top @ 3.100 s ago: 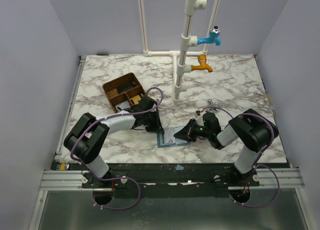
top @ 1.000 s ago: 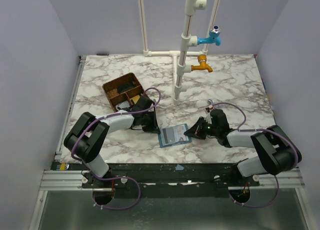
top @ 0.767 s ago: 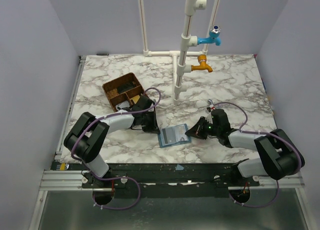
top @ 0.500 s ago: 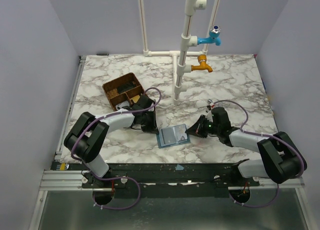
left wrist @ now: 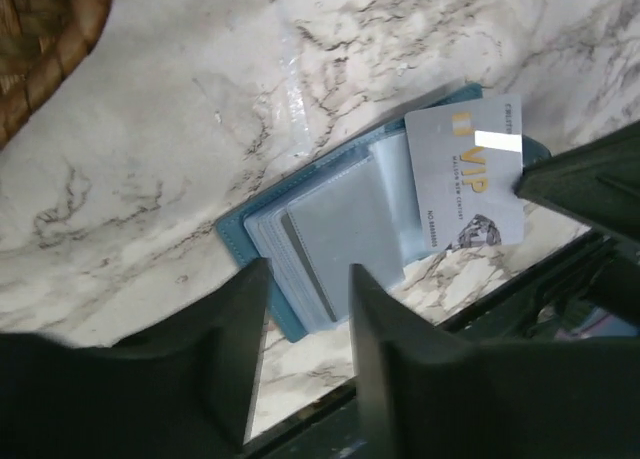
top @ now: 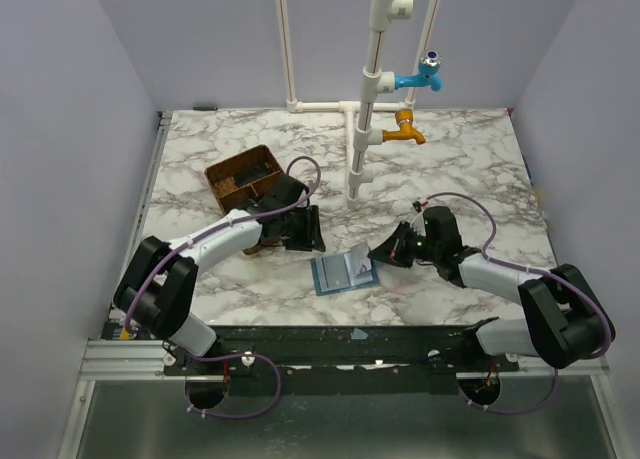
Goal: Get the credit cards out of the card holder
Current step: Place the credit card in the storage box.
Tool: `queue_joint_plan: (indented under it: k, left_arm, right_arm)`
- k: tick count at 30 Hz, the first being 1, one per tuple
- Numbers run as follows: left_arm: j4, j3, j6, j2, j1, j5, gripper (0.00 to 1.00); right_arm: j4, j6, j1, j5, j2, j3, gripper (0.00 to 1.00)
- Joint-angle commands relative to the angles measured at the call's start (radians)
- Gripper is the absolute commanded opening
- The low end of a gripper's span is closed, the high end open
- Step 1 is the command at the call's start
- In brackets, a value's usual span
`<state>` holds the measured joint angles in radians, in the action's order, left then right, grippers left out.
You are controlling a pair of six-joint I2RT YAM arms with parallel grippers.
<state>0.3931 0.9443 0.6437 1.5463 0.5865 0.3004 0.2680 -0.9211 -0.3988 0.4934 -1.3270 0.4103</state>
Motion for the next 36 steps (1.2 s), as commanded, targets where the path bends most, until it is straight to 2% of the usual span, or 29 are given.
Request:
queue_joint_plan:
  k: [1, 2, 3, 4, 5, 9, 23, 26, 30, 34, 36]
  left_arm:
    - [-0.001, 0.015, -0.008, -0.071, -0.001, 0.039, 0.63]
    - [-0.016, 0.009, -0.004, -0.083, -0.002, 0.054, 0.78]
    - [-0.029, 0.004, 0.002, -0.094, -0.002, 0.071, 0.87]
    - [-0.039, -0.001, 0.011, -0.104, -0.001, 0.087, 0.93]
    - [-0.051, -0.006, 0.018, -0.111, -0.002, 0.097, 0.94]
    - [-0.095, -0.027, 0.054, -0.131, -0.002, 0.147, 0.95]
    - [-0.456, -0.154, 0.318, -0.163, -0.031, 0.409, 0.94]
    - [-0.550, -0.182, 0.390, -0.158, -0.036, 0.449, 0.88]
    - [-0.645, -0.205, 0.457, -0.152, -0.039, 0.480, 0.74]
    - [-0.691, -0.213, 0.492, -0.148, -0.040, 0.496, 0.50]
    - [-0.705, -0.214, 0.502, -0.144, -0.042, 0.501, 0.35]
  right_arm:
    - [-0.003, -0.036, 0.005, 0.061, 0.027, 0.041, 0.01]
    - [-0.002, -0.043, 0.004, 0.067, 0.031, 0.046, 0.01]
    - [-0.001, -0.049, 0.003, 0.075, 0.036, 0.053, 0.01]
    - [0.002, -0.056, 0.004, 0.082, 0.040, 0.060, 0.01]
    - [0.003, -0.061, 0.004, 0.092, 0.044, 0.067, 0.01]
    - [0.019, -0.093, 0.004, 0.120, 0.060, 0.087, 0.01]
    - [0.229, -0.295, 0.003, 0.246, 0.080, 0.094, 0.01]
    - [0.275, -0.333, 0.003, 0.268, 0.074, 0.091, 0.01]
    - [0.295, -0.350, 0.003, 0.281, 0.073, 0.093, 0.01]
    - [0.297, -0.350, 0.004, 0.285, 0.072, 0.089, 0.01]
    - [0.293, -0.346, 0.004, 0.286, 0.073, 0.086, 0.01]
